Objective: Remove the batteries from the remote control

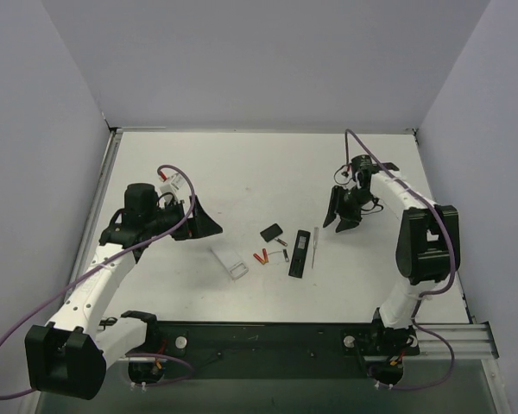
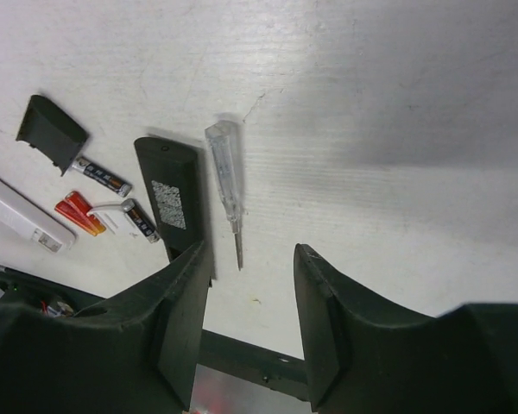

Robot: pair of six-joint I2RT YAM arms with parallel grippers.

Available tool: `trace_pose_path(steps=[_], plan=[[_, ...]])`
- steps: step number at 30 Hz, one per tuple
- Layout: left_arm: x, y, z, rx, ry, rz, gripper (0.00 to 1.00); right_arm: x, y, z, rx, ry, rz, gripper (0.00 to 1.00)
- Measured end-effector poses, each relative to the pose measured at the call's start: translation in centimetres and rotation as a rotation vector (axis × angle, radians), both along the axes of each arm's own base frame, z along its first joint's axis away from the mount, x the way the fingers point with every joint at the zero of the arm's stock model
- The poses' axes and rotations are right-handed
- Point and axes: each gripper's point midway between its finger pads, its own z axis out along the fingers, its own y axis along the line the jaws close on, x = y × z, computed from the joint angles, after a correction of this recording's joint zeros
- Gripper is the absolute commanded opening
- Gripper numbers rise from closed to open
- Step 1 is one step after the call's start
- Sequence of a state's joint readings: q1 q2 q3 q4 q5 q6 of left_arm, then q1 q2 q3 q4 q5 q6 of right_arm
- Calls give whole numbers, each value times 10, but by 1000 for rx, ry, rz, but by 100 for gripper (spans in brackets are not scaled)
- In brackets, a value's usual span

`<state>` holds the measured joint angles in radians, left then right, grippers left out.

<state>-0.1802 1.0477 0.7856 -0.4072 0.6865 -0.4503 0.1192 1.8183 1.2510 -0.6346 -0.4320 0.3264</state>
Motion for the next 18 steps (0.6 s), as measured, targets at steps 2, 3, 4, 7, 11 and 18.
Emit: trace_pose_path(steps=[2,3,4,7,11,18], plan=[[0,0,0,0,0,0,97,2,1,13,-5,-42,-1,42],[0,0,0,-1,-1,0,98,3,1,20,-11,-67,-1,44],[0,0,1,-2,-3,-1,97,3,2,28,-17,-96,5,50],[0,-1,3,-9,-13,-6,97,-7,15,54,-35,-195,54,68],[-1,-4,12,-45,-49,-22,97,-35,41,92,-39,-355,152,99],[-6,-9,36,-104,-148,-47,97,-94,53,131,22,-612,166,100]])
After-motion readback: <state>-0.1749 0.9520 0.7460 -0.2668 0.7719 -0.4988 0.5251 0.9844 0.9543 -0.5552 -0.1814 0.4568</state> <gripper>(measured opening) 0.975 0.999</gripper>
